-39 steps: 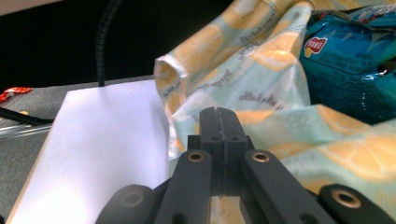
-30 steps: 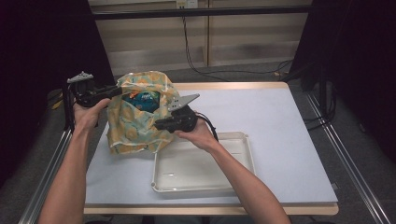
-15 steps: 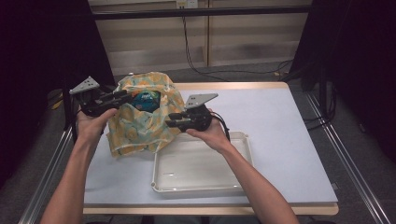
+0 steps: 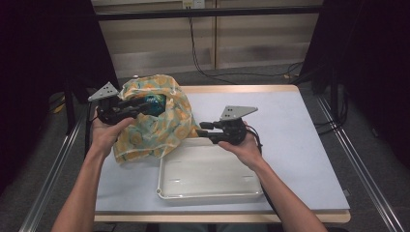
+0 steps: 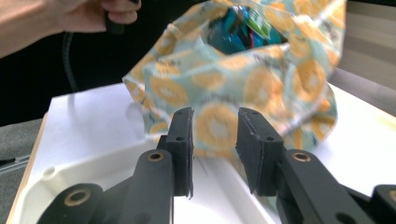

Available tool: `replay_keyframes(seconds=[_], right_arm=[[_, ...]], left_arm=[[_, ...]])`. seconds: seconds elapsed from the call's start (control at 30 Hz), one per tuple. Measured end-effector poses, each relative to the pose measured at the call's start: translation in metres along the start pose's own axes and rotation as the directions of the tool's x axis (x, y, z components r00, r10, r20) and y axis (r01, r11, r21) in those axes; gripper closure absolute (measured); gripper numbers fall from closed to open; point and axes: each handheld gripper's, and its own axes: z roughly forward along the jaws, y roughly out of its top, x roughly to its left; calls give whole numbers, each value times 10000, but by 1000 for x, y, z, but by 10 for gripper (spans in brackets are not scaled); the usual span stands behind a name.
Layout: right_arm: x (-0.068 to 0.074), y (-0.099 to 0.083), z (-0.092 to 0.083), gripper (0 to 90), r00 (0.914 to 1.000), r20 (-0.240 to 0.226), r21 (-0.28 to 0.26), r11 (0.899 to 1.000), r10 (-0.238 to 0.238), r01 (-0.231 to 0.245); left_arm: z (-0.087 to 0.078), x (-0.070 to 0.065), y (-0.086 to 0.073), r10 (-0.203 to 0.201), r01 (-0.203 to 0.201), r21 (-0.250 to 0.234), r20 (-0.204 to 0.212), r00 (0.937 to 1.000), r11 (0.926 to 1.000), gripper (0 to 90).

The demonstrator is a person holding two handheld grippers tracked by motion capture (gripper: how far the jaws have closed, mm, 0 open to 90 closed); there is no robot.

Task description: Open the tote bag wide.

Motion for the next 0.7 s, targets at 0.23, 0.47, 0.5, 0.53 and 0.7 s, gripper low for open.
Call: replay_keyframes(seconds=[0.23,0.47,0.5,0.53,0.7], right_arm=[[2,-10,-34,663,9997,212,-211,9997,136,-131],[12,-26,-60,637,9993,332,12,9999,142,-142],[14,-28,-62,629,9992,389,116,9999,81,-85],[16,-32,-65,626,9991,397,96,9999,111,-115],[16,-47,-77,622,9979,512,-21,9992,399,-399]], left_arm=[[14,9,4,-204,210,279,-189,9996,9994,548],[27,9,3,116,-96,741,-264,9996,9972,477],[29,8,2,253,-217,840,-413,9988,9962,469],[30,8,1,289,-250,907,-412,9987,9956,456],[33,13,5,385,-341,887,-489,9981,9955,432]])
